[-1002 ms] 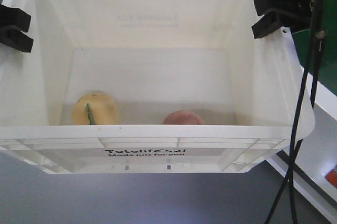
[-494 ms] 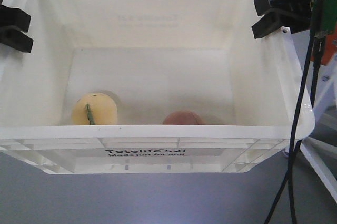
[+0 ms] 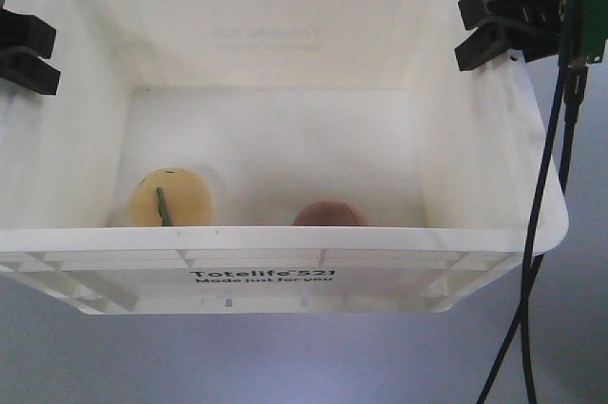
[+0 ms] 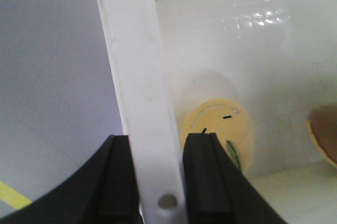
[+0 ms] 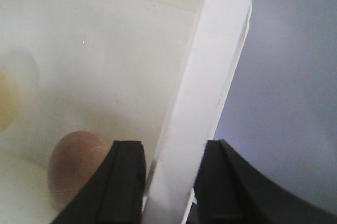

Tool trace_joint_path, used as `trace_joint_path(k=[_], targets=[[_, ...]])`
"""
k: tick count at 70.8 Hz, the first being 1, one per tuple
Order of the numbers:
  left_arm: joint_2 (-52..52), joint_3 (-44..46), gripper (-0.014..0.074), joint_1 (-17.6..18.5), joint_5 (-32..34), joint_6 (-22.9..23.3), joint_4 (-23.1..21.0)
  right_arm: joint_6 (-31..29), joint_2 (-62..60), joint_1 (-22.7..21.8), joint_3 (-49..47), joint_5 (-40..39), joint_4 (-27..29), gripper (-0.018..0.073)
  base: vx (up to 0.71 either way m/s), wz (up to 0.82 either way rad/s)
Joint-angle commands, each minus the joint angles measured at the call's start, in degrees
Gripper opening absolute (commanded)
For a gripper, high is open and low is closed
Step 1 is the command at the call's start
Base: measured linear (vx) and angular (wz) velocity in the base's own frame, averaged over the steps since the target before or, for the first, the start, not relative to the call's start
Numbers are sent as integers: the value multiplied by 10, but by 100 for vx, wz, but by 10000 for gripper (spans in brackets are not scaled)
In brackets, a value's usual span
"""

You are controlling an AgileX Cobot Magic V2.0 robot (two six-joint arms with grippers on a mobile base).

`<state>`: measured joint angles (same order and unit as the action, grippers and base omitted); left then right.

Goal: Place moving items into box and shelve
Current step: 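Hold the crate with both grippers while the base drives away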

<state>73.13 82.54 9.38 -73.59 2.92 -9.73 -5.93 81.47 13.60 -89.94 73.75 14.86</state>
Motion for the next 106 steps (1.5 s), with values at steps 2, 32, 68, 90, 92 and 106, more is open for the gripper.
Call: trace_joint_path(k=[2, 32, 68, 90, 92, 106], targets=[[-23, 25, -17, 1, 54, -7, -31, -15, -26, -1, -22, -51, 37, -11, 16, 67], [-23, 25, -17, 1, 54, -7, -31, -15, -26, -1, -22, -49, 37, -11, 18, 69], [-23, 25, -17, 1, 54, -7, -31, -15, -26, -1, -22, -49, 37, -11, 24, 66], [-23, 25, -17, 1, 54, -7, -31, -15, -26, -1, -22, -49, 37, -11, 31, 45], [-23, 25, -17, 1, 54, -7, -31, -15, -26, -1, -22, -49, 37, -11, 34, 36], [-23, 25, -17, 1, 54, -7, -31, -15, -26, -1, -22, -49, 37, -11, 35, 32]])
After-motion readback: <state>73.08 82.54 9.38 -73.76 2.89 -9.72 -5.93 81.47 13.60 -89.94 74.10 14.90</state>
